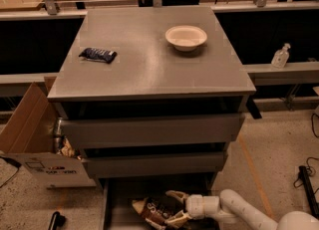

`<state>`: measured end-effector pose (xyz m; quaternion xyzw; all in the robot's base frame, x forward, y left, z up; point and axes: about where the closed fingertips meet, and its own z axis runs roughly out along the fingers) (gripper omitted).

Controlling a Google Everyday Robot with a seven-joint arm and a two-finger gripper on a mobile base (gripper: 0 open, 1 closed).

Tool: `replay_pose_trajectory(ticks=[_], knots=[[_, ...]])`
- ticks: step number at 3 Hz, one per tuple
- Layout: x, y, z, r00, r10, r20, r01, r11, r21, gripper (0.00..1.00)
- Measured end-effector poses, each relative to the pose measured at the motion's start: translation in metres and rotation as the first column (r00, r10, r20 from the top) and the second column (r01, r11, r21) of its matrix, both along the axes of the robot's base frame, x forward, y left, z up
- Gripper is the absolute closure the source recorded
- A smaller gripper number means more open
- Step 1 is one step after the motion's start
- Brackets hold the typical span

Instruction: Place brown chip bag into bottom drawer

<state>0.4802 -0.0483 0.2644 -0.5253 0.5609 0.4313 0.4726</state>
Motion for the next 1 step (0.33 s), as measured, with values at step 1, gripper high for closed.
replay_pose_trajectory(ticks=[1], knots=[[-0.0125, -0.0122, 0.0131, 0.9934, -0.101, -0.053, 0.109, 0.981, 0.162, 0.0]])
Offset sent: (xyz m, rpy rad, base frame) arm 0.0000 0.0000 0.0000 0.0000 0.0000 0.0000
